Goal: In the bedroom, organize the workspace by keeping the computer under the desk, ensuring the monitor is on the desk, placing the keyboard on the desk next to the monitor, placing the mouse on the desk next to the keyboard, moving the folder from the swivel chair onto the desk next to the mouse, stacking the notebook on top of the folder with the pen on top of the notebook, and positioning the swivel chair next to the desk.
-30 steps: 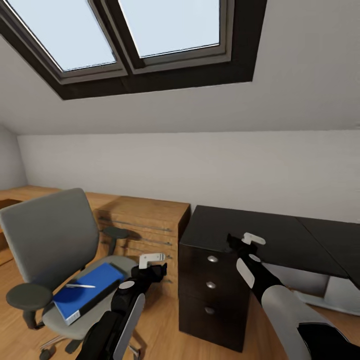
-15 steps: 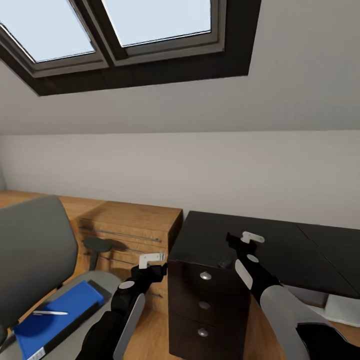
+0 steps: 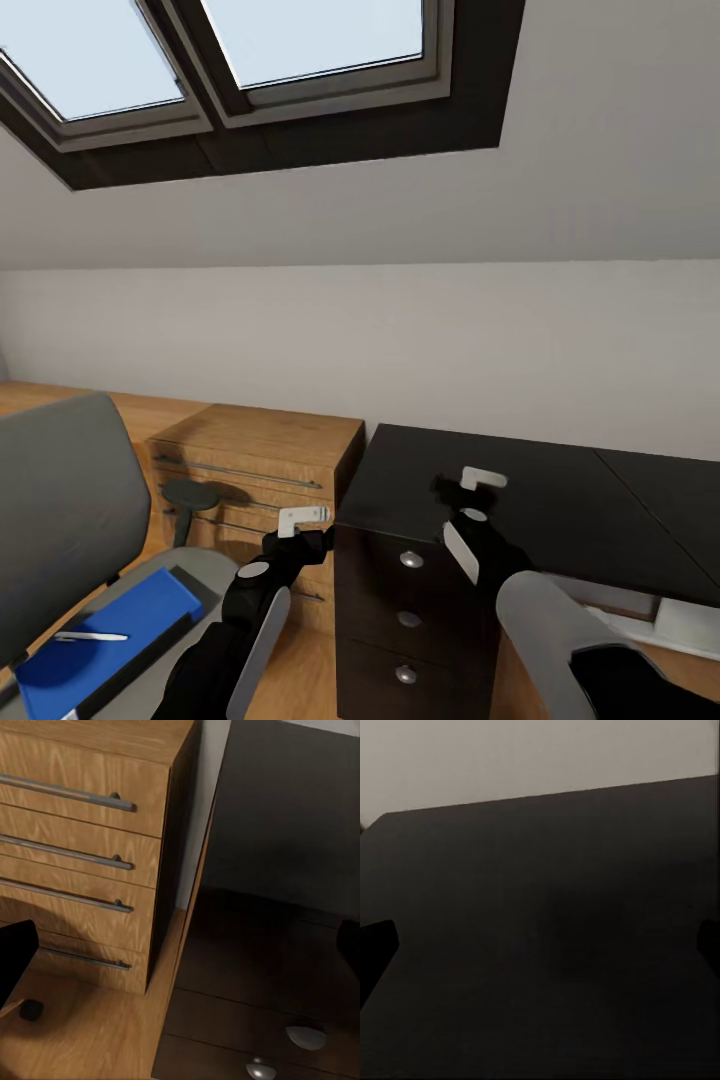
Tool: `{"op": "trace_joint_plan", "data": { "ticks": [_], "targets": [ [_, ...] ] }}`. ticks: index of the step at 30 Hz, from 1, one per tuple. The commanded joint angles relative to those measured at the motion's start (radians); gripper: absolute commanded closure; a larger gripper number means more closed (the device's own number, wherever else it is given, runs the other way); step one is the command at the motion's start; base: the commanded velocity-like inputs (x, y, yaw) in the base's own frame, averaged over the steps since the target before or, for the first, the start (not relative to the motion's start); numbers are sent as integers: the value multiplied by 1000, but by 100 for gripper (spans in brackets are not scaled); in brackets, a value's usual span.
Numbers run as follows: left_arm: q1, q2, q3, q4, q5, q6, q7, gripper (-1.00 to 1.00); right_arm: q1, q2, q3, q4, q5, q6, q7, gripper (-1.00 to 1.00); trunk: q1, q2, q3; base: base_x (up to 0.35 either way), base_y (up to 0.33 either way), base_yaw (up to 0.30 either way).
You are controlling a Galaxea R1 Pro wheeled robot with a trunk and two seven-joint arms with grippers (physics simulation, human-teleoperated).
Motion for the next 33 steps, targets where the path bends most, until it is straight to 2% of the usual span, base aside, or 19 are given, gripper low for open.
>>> {"op": "trace_joint_plan", "data": {
  "ticks": [1,6,9,12,16,28,33],
  "targets": [
    [-1,0,-1,-1,11,3,9,-100,-1,19,32,0,7,2,-53,-100,0,-1,-1,0,0,0],
    [-1,0,-1,-1,11,3,9,-100,-1,34,46,-1,16,18,-85,-100,0,-1,-1,0,0,0],
    [-1,0,-1,-1,12,3,9,-100,-1,38,49,-1,18,53,-92,-100,0,-1,-1,0,0,0],
    [-1,0,-1,-1,12,3,9,-100,-2,39,49,-6,16,135,-94,-100,0,-1,-1,0,0,0],
    [-1,0,-1,-1,12,3,9,-100,-2,40,48,-8,13,178,-95,-100,0,-1,-1,0,0,0],
    [0,0,-1,-1,12,3,9,-100,-2,40,47,-9,9,232,-96,-100,0,-1,-1,0,0,0],
    [-1,0,-1,-1,12,3,9,-100,-3,40,44,-9,8,283,-95,-100,0,-1,-1,0,0,0]
  ]
}}
